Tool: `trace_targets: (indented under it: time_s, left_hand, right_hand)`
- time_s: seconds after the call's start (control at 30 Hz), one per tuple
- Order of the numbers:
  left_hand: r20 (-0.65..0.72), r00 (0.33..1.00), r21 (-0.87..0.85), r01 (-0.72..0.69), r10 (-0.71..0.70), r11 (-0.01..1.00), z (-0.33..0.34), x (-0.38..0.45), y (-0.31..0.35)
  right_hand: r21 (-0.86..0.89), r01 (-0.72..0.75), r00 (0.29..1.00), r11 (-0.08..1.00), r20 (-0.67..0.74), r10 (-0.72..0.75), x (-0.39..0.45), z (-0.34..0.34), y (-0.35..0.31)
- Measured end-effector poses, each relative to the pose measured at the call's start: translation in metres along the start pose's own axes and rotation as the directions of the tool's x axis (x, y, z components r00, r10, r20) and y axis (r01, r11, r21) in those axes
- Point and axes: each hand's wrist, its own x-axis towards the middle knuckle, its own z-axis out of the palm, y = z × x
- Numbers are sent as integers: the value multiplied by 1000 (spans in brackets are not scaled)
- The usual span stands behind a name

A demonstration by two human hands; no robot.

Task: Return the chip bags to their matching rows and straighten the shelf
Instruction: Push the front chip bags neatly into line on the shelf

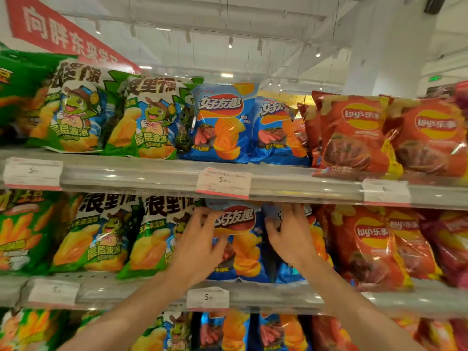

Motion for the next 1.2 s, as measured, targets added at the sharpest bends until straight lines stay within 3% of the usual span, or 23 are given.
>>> trace_targets:
  time_s: [0.17,0.3,0.47,0.57,0.8,0.9,1.03,1.2]
  left_hand:
    - [260,964,-270,131,-59,954,44,21,67]
    - [406,911,-252,188,-72,949,70,36,95]
    - [503,859,-264,255,-93,930,82,52,112]
    - [577,807,-314,365,-129,877,85,57,112]
    - [538,829,-420,422,-155,803,85,55,105]
    - [543,826,-443,437,-154,783,81,55,103]
    - [532,839,-486,413,-114,770,81,55,101]
    - [501,863,-551,375,-64,746,83,56,95]
  right_hand:
    - [-221,-134,967,966,183,176,2,-40,59]
    - [-245,-157,913,957,333,235,-4,-47,78]
    - [-49,-353,796,934,510,328,0,-42,87]
    - [85,-366,826,927,488,282,2,-41,90]
    - [255,-308,888,916,423,181,4,-45,96]
    - [276,-293,881,916,449,147,6,-51,97]
    - [347,-326,822,879,563,82,8,-56,100]
    - [467,-313,875,827,481,59,1,-64,102]
